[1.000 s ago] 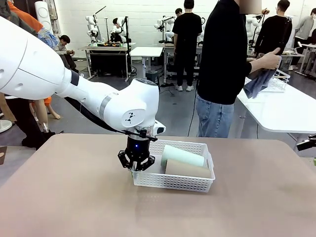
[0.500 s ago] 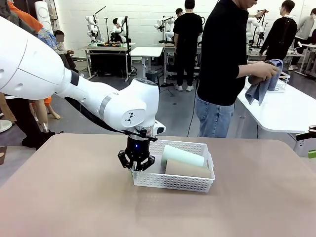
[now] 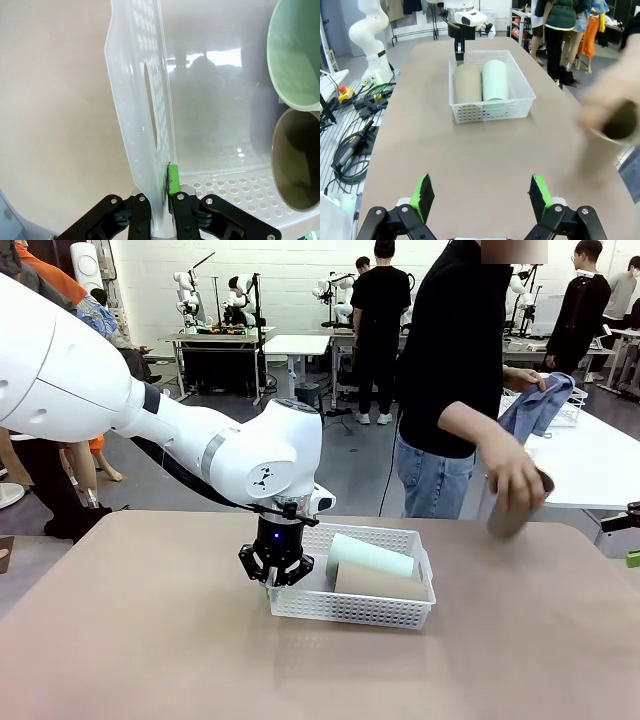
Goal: Clean and organize the cups into the basket.
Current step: Pick up the Reusable plastic cup from the right side of the table and stack it inside the Organizing basket in the center of the table.
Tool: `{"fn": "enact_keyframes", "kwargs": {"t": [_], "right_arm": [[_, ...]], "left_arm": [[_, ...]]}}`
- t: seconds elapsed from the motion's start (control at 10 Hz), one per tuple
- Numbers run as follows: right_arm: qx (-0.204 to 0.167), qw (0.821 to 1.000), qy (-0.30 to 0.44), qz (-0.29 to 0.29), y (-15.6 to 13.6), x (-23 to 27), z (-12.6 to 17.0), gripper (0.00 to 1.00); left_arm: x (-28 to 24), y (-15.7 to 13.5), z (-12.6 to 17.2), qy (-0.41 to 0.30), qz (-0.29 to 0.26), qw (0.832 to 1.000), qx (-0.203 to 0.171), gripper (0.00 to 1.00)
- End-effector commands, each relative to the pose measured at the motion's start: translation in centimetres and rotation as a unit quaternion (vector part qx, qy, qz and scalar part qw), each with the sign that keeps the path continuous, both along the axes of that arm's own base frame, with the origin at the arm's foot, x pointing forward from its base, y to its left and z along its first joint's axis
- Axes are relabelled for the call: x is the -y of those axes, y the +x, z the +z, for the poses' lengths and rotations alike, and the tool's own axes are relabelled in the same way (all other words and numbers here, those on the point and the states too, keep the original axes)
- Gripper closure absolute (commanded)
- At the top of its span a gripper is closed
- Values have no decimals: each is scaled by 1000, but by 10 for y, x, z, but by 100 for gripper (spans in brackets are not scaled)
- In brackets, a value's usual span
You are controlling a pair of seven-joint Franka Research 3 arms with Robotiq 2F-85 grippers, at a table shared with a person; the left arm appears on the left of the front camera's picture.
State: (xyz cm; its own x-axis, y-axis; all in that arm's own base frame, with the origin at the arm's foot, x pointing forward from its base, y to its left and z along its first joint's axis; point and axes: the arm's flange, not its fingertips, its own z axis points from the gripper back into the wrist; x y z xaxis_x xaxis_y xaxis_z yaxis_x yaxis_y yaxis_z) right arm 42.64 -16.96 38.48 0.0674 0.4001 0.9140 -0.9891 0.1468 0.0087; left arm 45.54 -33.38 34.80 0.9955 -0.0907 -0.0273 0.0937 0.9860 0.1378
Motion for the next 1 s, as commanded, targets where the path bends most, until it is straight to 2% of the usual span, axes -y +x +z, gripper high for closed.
{"fn": "enact_keyframes", "kwargs": {"t": [0.0, 0.8, 0.9], "right_arm": [[1, 1000, 6, 5, -1, 0, -1, 0], [0, 1000, 0, 1, 0, 0, 0, 0], [-12, 1000, 7, -7, 22, -20, -10, 0]], "left_arm": [[0, -3, -5, 5, -4, 1000, -4, 100], [0, -3, -5, 5, -4, 1000, -4, 100], [0, -3, -5, 5, -4, 1000, -4, 100]]}}
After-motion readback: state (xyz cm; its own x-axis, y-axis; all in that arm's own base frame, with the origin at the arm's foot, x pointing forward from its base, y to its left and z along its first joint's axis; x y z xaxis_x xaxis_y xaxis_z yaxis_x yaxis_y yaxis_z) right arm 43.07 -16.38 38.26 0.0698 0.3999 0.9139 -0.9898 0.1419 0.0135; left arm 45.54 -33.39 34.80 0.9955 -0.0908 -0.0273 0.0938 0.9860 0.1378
